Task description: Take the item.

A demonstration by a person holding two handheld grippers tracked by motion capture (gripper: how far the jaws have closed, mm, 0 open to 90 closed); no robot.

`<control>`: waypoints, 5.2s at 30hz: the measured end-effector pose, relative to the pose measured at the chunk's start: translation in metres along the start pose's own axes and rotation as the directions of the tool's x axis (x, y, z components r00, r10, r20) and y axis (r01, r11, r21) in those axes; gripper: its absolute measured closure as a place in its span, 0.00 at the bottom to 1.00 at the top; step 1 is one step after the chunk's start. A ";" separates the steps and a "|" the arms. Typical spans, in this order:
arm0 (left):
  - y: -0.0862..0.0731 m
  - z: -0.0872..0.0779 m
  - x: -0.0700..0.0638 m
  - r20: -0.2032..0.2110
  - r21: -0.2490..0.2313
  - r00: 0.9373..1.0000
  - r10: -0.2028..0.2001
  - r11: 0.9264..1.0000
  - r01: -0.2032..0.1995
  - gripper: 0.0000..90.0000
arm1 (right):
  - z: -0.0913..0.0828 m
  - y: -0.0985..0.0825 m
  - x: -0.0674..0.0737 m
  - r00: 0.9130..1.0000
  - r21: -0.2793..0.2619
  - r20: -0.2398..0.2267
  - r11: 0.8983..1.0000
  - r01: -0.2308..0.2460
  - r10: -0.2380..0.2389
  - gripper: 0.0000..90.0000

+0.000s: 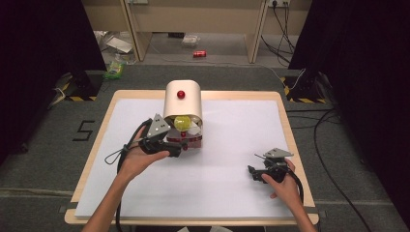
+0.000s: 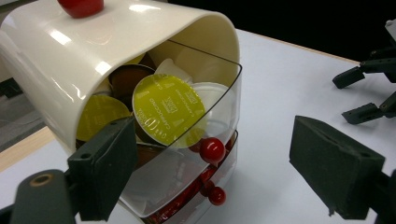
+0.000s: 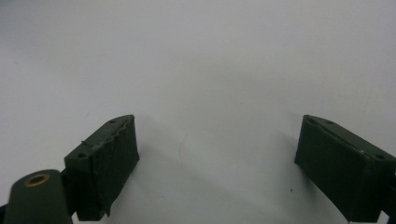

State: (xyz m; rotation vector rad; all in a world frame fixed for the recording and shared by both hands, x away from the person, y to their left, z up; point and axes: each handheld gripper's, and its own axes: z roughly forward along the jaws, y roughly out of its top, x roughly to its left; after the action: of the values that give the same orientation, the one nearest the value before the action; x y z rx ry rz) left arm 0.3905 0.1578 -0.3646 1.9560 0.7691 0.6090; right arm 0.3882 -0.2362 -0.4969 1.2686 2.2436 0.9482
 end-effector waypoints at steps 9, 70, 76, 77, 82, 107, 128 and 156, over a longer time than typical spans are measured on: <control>-0.004 0.007 -0.002 -0.004 0.018 1.000 0.006 1.000 -0.006 0.16 | 0.000 0.000 0.000 1.000 0.000 0.001 1.000 0.001 -0.001 0.15; -0.032 -0.033 -0.054 0.015 0.020 1.000 0.010 1.000 -0.010 0.16 | 0.000 0.000 0.000 1.000 0.000 0.002 1.000 0.000 0.000 0.15; -0.034 -0.035 -0.056 0.023 0.025 1.000 0.010 1.000 -0.010 0.16 | 0.000 0.000 0.000 1.000 0.001 0.002 1.000 -0.001 0.001 0.15; -0.034 -0.035 -0.056 0.023 0.026 1.000 0.012 1.000 -0.012 0.16 | 0.000 0.000 0.000 1.000 0.000 0.002 1.000 0.000 0.000 0.15; -0.035 -0.036 -0.058 0.021 0.030 1.000 0.017 0.999 -0.017 0.16 | 0.000 0.000 0.000 1.000 0.000 0.002 1.000 0.000 0.000 0.15; -0.018 -0.039 -0.042 0.013 0.014 1.000 -0.022 1.000 0.022 0.17 | 0.000 0.000 0.000 1.000 0.000 0.002 1.000 0.000 0.000 0.15; -0.003 -0.029 -0.023 0.012 0.024 0.999 -0.042 0.999 0.042 0.17 | 0.000 0.000 0.000 1.000 0.000 0.002 1.000 0.000 0.000 0.15; -0.003 0.000 -0.008 0.065 0.151 0.995 -0.077 0.986 0.067 0.40 | 0.000 0.000 0.000 1.000 0.000 0.000 1.000 -0.001 0.001 0.15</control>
State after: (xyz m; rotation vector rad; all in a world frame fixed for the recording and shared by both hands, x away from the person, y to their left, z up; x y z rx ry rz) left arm 0.3840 0.1530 -0.3685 2.0644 0.8582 0.4473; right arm 0.3881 -0.2361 -0.4970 1.2698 2.2429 0.9481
